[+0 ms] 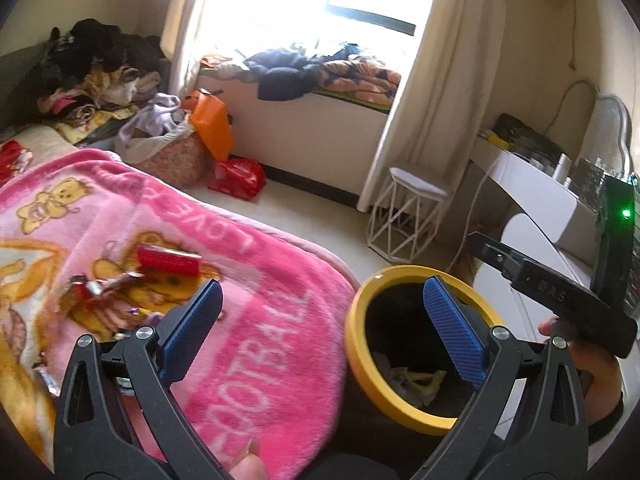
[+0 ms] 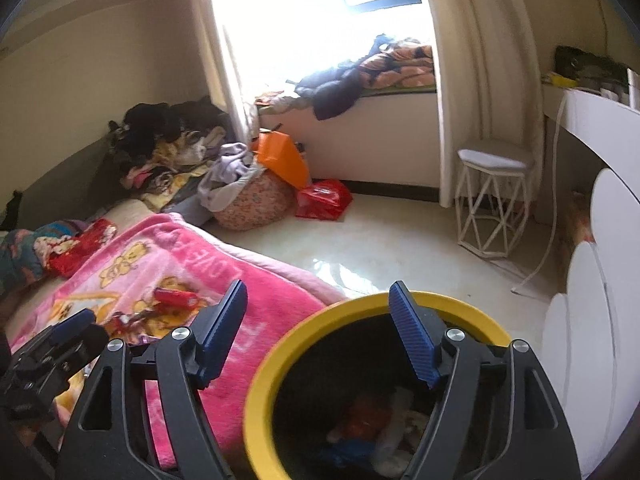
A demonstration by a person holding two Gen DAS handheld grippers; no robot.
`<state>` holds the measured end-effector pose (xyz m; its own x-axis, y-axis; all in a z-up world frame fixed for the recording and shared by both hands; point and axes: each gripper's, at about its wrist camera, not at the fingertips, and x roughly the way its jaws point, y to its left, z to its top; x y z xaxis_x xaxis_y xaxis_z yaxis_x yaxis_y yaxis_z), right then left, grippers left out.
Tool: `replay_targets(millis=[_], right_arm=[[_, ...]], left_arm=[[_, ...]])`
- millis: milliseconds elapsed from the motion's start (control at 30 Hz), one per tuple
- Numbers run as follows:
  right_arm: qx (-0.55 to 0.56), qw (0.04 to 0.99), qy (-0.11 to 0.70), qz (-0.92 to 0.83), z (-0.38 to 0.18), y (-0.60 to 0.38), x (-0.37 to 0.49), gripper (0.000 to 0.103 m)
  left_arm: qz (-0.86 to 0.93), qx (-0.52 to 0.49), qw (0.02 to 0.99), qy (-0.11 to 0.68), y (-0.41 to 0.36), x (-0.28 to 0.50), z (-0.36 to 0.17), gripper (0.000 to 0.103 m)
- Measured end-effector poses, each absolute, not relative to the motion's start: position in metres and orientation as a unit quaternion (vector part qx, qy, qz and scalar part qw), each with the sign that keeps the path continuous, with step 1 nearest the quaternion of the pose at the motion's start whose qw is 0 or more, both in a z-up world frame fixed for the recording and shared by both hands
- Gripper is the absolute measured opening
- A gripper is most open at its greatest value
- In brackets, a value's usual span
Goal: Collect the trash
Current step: 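Move both open grippers back over the candy wrappers on the blanket, then grasp the purple candy wrapper with the right gripper while the left grasps a brown wrapper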
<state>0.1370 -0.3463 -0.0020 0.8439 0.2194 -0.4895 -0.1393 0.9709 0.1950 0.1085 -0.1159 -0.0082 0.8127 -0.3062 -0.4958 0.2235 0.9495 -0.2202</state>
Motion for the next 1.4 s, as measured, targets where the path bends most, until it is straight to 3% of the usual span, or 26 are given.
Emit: replay_targets(millis=[600,1400], right_arm=[[0.03,0.955,0.235,0.178,0.008,-0.264,0.13,0.077],[-0.067,0.898,0.335,0.277,-0.047,-0.125,0.167,0.077]], left_arm=[[-0.049,-0.09,0.963,0.248,-0.037,0.103,-0.006,0.092],[0.083,-0.142,0.94,0.298,0.089,0.117,-0.049,0.092]])
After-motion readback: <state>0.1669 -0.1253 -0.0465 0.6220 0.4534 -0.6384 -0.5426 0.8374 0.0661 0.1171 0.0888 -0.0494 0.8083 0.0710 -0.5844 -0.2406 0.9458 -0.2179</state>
